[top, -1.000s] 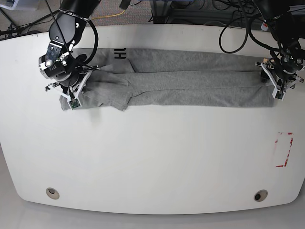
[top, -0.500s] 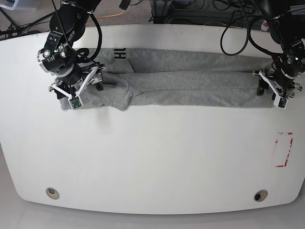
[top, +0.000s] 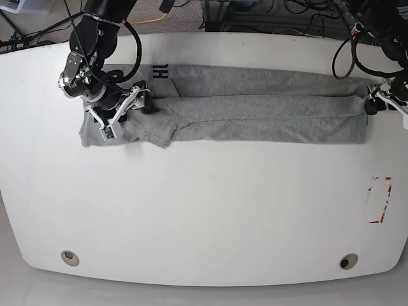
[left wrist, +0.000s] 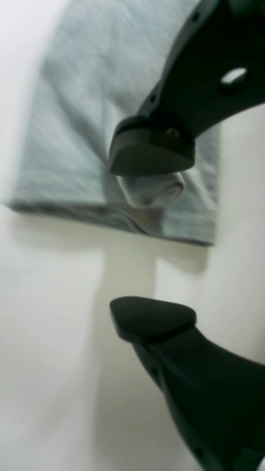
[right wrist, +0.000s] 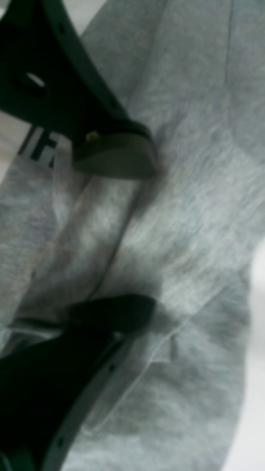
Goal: Fold the T-shirt properly
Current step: 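Grasp the folded strip end with the left gripper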
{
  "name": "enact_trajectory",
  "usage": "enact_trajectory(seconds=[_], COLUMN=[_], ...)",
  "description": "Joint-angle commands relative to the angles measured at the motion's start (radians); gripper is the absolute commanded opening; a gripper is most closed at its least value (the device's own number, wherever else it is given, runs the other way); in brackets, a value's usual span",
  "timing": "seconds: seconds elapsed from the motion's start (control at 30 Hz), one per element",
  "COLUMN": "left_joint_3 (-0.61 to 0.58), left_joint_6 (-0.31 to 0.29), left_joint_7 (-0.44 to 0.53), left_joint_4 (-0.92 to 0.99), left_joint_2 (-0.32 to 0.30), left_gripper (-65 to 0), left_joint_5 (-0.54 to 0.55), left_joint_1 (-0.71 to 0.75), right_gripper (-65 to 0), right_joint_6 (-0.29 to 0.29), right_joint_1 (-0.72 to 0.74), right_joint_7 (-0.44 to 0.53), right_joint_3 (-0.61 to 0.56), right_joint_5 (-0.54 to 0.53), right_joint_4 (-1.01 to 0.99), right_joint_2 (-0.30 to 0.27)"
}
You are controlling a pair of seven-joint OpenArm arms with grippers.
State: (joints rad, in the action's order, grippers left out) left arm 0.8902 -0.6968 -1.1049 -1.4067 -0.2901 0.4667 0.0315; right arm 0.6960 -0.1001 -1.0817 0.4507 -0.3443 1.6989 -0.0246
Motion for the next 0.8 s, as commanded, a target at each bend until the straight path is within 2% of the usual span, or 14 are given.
enact_trajectory(seconds=[0.0, 0.23, 0.47, 0.63, 0.73, 0.77], left_joint_3=[0.001, -0.003, -0.098, -0.125, -0.127, -0.127], left_joint_6=[-0.001, -0.001, -0.001, -0.001, -0.001, -0.001], left_joint_7=[0.029, 0.029, 0.029, 0.029, 0.029, 0.029], left_joint_4=[0.042, 0.111, 0.117, 0.119, 0.119, 0.119], left_joint_2=[-0.024, -0.019, -0.024, -0.022, -0.019, -0.018], left_gripper=[-16.9, -16.8, -17.1, -17.4, -23.6, -29.3], left_joint_5=[0.03, 0.034, 0.132, 0.131, 0.131, 0.129], left_joint_1=[-0.018, -0.017, -0.009, -0.014, -0.015, -0.015], right_gripper=[-17.8, -17.8, -17.8, -17.8, -17.8, -17.8], right_joint_6=[0.002, 0.002, 0.002, 0.002, 0.002, 0.002], right_joint_1=[0.017, 0.015, 0.013, 0.013, 0.013, 0.015], right_joint_7=[0.021, 0.021, 0.021, 0.021, 0.021, 0.021], right_joint_3=[-0.002, -0.002, -0.002, -0.002, -0.002, -0.002], right_joint_5=[-0.025, -0.025, -0.025, -0.025, -0.025, -0.025], right_joint_4=[-0.012, -0.015, -0.015, -0.015, -0.015, -0.015], right_joint_2=[-0.033, -0.039, -0.039, -0.038, -0.038, -0.038])
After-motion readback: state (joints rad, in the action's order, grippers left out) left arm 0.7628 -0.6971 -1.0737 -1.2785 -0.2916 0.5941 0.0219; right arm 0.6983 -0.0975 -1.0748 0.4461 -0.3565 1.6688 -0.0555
